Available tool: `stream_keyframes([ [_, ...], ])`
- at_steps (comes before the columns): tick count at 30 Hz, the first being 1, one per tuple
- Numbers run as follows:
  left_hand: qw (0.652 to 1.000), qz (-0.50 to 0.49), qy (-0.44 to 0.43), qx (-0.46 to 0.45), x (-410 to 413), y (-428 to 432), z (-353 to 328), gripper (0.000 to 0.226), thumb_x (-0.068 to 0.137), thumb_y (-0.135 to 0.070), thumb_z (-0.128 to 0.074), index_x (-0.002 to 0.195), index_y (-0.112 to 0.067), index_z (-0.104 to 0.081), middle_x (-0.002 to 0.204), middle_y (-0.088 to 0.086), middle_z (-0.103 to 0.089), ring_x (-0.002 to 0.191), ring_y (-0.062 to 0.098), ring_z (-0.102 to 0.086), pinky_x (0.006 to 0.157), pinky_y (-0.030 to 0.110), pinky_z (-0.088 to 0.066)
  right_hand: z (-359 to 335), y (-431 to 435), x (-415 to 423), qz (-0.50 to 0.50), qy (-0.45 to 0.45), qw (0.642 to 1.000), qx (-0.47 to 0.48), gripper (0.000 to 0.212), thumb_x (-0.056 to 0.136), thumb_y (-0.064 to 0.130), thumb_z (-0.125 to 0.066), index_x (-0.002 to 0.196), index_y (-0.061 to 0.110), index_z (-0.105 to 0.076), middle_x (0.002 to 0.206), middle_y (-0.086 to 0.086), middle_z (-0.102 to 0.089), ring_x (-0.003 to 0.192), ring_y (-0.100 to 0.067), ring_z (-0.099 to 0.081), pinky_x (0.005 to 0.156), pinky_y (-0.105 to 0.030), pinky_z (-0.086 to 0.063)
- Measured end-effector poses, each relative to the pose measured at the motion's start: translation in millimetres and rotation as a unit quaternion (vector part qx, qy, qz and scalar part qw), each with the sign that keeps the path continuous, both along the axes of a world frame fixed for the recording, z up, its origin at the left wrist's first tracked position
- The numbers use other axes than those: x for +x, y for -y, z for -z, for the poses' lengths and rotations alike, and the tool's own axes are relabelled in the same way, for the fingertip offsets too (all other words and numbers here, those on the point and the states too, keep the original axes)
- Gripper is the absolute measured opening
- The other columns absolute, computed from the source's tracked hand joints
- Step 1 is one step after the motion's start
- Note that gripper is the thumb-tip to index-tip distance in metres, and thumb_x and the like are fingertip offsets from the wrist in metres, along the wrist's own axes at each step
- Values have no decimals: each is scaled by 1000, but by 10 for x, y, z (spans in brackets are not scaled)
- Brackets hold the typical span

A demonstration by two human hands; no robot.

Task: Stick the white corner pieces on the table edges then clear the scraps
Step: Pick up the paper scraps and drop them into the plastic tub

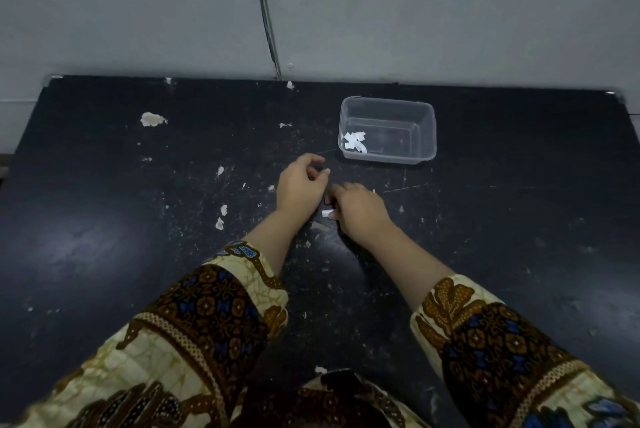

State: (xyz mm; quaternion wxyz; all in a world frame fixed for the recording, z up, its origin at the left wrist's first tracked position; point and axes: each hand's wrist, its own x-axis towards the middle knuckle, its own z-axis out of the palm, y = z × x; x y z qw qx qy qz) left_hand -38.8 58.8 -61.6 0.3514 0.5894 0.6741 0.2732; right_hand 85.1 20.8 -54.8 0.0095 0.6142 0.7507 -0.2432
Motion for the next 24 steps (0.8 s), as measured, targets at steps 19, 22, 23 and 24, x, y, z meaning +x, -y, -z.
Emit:
stream_keyframes([
  [19,1000,-2,9,-3,11,-1,-12,20,86,-21,-64,105,-16,-65,66,-7,-53,72,15,-55,75,29,-47,-13,12,-28,-20,27,999,-1,19,91,26,-56,106,15,-62,118,-9,-53,115,-28,-48,84,-38,-45],
  [22,1000,-6,12,-4,9,-1,-9,20,86,-20,-64,105,-16,-66,70,-3,-55,74,15,-55,75,27,-46,14,18,-34,-32,40,999,8,20,92,23,-54,107,13,-61,118,-10,-52,115,-29,-47,85,-38,-44],
  [23,1000,-6,12,-4,6,-2,-8,20,86,-20,-65,105,-16,-66,72,-2,-56,74,15,-55,76,27,-46,22,20,-32,-34,41,999,8,20,92,23,-53,107,13,-60,118,-10,-52,115,-29,-47,85,-38,-44],
  [24,1000,-6,13,-3,3,-2,-4,20,86,-20,-65,105,-15,-66,72,-2,-56,74,15,-55,75,27,-45,29,23,-24,-33,36,999,7,19,93,24,-53,107,13,-59,118,-10,-52,115,-29,-47,85,-39,-44],
])
